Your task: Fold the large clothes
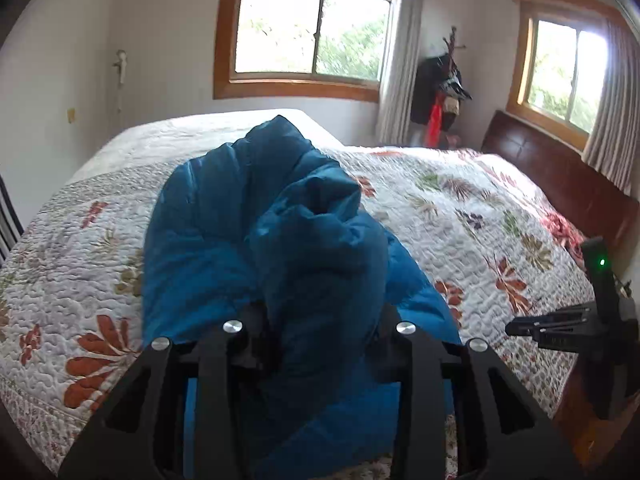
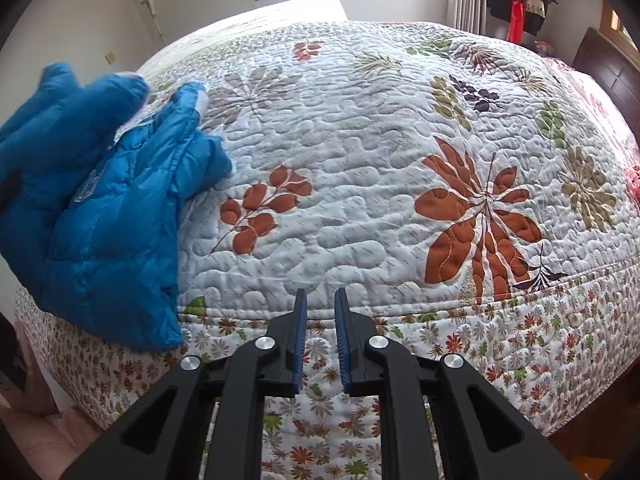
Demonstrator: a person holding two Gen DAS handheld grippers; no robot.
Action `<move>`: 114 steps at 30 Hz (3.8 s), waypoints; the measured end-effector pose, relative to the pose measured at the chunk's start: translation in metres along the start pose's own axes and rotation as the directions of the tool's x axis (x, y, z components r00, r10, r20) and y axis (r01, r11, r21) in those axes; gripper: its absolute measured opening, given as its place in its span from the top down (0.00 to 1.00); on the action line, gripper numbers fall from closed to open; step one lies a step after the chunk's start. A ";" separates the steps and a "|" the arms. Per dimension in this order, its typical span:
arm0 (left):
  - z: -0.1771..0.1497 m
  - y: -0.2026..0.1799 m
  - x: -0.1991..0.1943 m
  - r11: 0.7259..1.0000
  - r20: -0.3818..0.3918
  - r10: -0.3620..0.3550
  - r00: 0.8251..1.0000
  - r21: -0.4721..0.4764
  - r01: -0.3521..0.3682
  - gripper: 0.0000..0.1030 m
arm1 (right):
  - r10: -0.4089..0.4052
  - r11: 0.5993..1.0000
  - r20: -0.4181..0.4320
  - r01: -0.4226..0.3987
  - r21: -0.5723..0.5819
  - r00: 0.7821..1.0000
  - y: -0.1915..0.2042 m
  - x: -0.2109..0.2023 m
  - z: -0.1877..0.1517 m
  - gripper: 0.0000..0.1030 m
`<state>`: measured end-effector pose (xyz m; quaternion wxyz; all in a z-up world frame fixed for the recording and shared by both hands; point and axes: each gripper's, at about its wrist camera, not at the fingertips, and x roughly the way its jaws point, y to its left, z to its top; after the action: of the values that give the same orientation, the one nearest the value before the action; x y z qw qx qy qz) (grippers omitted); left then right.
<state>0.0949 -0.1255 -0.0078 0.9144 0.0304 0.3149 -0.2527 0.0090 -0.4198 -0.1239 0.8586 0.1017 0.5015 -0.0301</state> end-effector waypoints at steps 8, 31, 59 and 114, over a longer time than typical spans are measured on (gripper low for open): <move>-0.024 -0.009 0.040 0.996 -0.102 -0.070 0.992 0.041 0.075 0.45 | 0.001 1.000 -0.082 -0.001 -0.004 0.997 0.004 0.028 -0.002 0.82; -0.013 0.111 -0.049 0.980 -0.130 0.034 0.991 -0.189 -0.059 0.28 | 0.220 0.941 0.022 -0.206 -0.269 0.975 0.153 -0.076 0.044 0.42; -0.011 0.126 -0.003 0.978 -0.223 0.074 0.972 -0.176 -0.115 0.28 | 0.311 0.927 -0.212 -0.345 -0.149 0.927 0.191 0.029 0.085 0.61; -0.028 0.001 0.005 0.999 -0.201 -0.026 0.979 -0.027 0.021 0.24 | 0.203 0.969 0.026 -0.197 -0.147 0.979 0.065 -0.037 0.023 0.95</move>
<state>0.0829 -0.1208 -0.0337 0.8751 0.0409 0.4090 -0.2553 0.0205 -0.3630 -0.0708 0.8724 0.0891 0.4719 0.0906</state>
